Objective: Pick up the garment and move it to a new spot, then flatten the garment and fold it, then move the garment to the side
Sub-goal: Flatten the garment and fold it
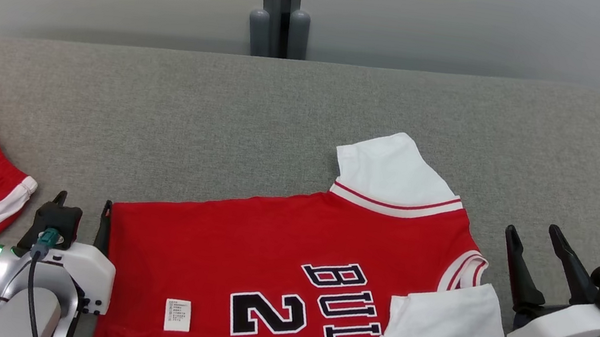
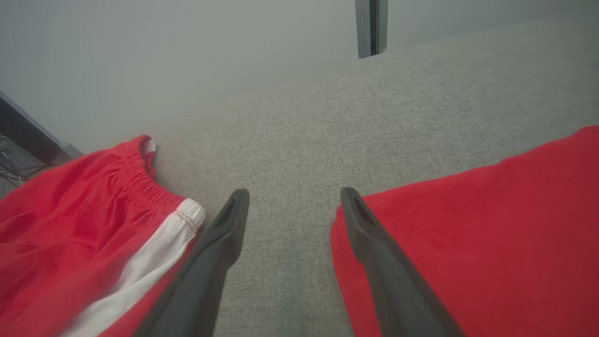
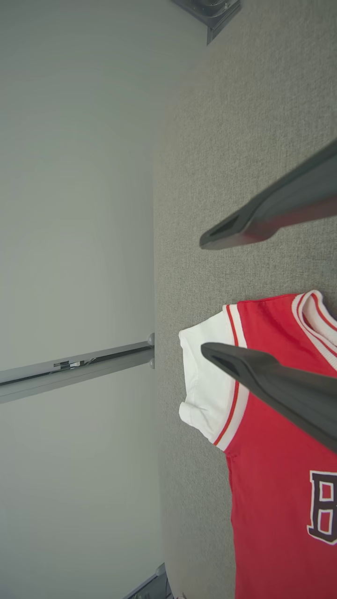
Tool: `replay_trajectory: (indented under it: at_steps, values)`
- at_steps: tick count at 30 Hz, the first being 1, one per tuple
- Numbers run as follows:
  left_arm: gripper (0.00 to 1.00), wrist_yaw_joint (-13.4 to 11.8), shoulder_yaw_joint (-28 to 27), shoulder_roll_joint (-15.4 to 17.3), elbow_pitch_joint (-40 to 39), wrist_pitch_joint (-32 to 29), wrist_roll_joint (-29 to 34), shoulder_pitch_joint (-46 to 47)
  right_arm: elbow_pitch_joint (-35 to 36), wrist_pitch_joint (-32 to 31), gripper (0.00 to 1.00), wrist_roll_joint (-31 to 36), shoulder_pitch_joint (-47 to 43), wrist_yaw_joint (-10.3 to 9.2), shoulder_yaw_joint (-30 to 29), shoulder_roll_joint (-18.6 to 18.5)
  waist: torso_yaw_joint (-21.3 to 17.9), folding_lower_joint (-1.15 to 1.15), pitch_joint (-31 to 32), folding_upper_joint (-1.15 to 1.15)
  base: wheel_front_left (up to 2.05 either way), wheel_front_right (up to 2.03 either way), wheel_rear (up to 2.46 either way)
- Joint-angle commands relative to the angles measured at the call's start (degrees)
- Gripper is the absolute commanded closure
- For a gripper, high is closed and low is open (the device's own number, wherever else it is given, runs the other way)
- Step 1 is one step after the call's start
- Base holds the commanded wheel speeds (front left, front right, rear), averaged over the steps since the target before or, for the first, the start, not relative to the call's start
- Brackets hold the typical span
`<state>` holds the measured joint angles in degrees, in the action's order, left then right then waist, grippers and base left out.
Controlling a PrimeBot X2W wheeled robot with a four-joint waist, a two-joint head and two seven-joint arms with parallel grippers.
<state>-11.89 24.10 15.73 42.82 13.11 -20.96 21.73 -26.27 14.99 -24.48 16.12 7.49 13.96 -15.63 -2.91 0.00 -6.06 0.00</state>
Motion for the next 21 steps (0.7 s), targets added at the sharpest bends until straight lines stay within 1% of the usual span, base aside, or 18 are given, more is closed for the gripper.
replay_trajectory:
  at_steps: [1,4,8,14,18,21]
  values:
    - [0.00,0.03,0.40,0.39,1.48,-0.32,0.70,1.95,0.52,0.34,0.00,0.31,0.68,0.01,-0.01,0.13,-1.00,0.00,-1.51,0.00,0.00,0.00,0.00]
    - [0.00,0.54,1.74,0.86,5.82,-1.82,1.88,4.51,1.01,0.37,0.00,0.51,0.94,0.01,-0.29,0.50,-1.57,0.00,-2.41,0.00,0.00,0.00,0.00]
    - [0.00,2.41,3.31,0.35,10.20,-3.67,2.55,6.79,1.40,0.30,0.00,0.62,0.77,0.01,-0.54,0.73,-2.07,0.00,-2.79,0.00,0.00,0.00,0.00]
    - [0.00,4.61,4.64,-1.11,12.92,-2.25,2.33,8.26,1.38,0.30,0.00,0.62,0.37,0.01,-1.03,0.71,-2.16,0.00,-2.53,0.00,0.00,0.00,0.00]
    - [0.00,4.86,4.86,-1.73,13.95,-0.85,2.05,9.00,0.84,0.31,0.00,0.53,0.27,0.01,-0.81,0.89,-1.92,0.00,-2.47,0.00,0.00,0.00,0.00]
    - [0.00,4.49,4.85,-2.08,14.50,-0.15,1.86,9.60,0.56,0.30,0.00,0.47,0.44,0.01,-0.55,0.95,-1.79,0.00,-2.54,0.00,0.00,0.00,0.00]
